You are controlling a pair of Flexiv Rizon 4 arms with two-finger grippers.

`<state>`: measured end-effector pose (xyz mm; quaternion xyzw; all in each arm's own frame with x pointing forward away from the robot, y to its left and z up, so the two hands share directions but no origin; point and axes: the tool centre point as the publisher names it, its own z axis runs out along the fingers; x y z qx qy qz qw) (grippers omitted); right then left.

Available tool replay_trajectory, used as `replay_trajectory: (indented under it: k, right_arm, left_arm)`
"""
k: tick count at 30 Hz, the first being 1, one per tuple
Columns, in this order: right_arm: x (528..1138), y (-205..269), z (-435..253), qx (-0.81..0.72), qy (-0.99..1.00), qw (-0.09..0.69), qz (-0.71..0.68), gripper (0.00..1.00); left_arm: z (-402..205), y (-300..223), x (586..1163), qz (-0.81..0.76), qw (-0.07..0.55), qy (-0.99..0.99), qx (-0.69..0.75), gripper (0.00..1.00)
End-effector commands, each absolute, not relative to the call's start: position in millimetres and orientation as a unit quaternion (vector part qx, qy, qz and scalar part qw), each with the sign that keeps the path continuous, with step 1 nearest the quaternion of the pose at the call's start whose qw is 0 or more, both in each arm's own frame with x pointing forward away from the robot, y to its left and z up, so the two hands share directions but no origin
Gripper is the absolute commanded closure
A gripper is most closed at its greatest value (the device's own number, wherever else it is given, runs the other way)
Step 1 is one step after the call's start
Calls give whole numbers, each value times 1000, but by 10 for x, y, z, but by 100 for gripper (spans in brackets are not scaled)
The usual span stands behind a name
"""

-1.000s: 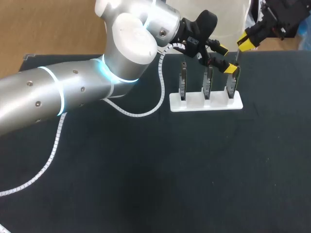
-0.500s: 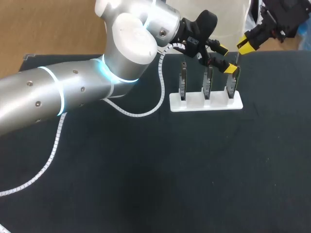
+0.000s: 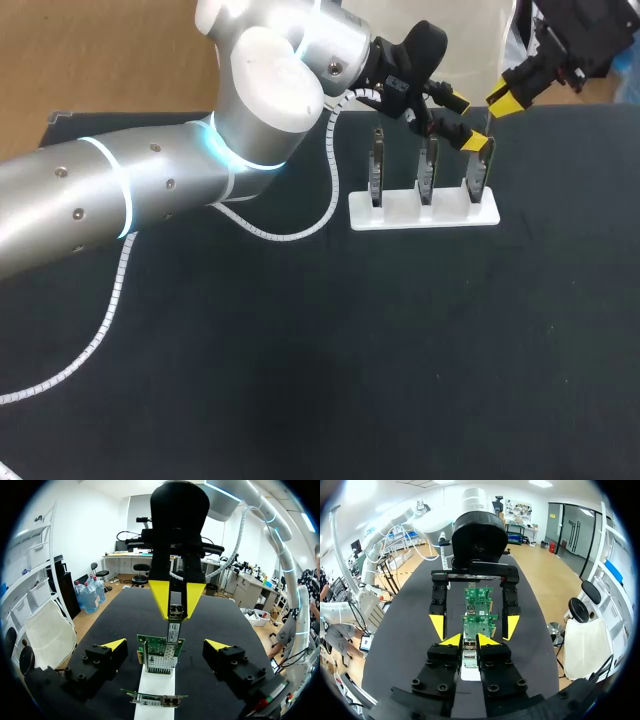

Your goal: Pick up the optical module with the left hand, and insert it into the network port with the right hand.

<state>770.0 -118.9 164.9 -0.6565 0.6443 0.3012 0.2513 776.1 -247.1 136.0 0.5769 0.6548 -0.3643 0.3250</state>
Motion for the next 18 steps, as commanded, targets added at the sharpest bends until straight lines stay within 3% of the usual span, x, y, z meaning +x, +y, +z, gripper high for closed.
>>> replay_trajectory:
  k: [1,18]
  right_arm:
    - [7708,-1186,1649,-658,643,251,302,0]
    - [7700,-1304,1767,-659,630,264,315,0]
  left_arm:
    - [1367,-2474,7765,-364,323,656,577,0]
    - [1367,-2474,7765,-364,323,656,577,0]
